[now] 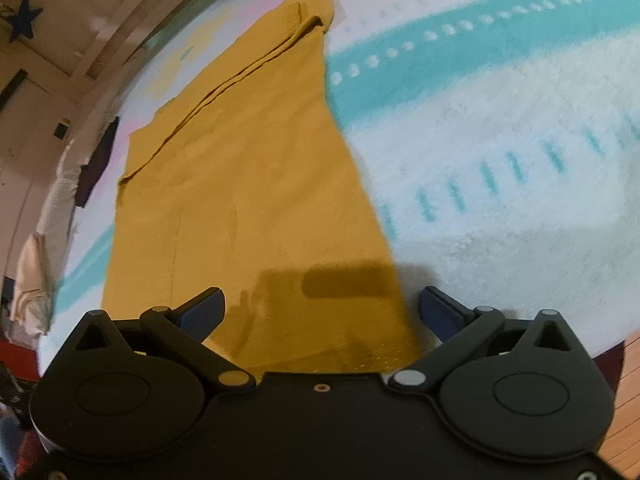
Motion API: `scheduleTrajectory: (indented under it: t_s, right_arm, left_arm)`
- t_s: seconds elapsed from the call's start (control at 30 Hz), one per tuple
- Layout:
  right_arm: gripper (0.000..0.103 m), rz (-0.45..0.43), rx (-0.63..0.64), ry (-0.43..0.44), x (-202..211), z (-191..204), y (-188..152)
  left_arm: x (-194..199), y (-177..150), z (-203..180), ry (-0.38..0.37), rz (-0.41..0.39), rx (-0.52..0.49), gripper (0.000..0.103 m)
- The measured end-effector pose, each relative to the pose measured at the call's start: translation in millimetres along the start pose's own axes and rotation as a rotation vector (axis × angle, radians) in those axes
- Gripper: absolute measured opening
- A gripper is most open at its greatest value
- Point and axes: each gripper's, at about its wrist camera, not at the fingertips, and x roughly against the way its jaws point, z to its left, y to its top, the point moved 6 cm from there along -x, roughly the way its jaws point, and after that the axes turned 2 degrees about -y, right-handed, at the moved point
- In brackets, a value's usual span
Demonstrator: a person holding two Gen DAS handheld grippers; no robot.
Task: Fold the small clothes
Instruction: 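Move both open grippers to the hem of the sweater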
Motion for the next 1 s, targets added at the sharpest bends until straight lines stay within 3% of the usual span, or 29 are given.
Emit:
scheduleTrajectory:
  t_s: [0.27, 0.43, 0.6, 0.77, 0.9, 1.0]
  right_arm:
    - [0.103, 0.014, -0.045, 0.051, 0.3, -1.2, -2.7]
    - [0.103, 0.031, -0.043, 0.076, -0.1, 2.2, -6.7]
    - [0.103, 0.040, -0.034, 0.082, -1.4, 4.8, -8.9]
    - [0.103, 0.038, -0.028, 0.073, -1.6, 7.7, -10.3]
    - [0.103, 0.039, -0.023, 0.068, -2.2, 8.7, -10.7]
    - [0.103, 0.036, -0.034, 0.076, -2.4, 8.4, -10.7]
  left_arm:
    - [3.6, 1.1, -2.2, -0.078, 0.015, 0.024, 0.081]
    - [-0.1, 3.7, -0.9, -0.083, 0.024, 0.034, 0.080]
    - [-1.0, 3.8, -4.8, -0.076, 0.047, -0.023, 0.080]
    - [3.6, 2.1, -5.4, -0.079, 0.057, -0.045, 0.059]
    - [6.3, -1.0, -8.4, -0.185, 0.100, 0.007, 0.052]
    - [3.2, -3.4, -12.1, -0.191, 0.113, -0.007, 0.051]
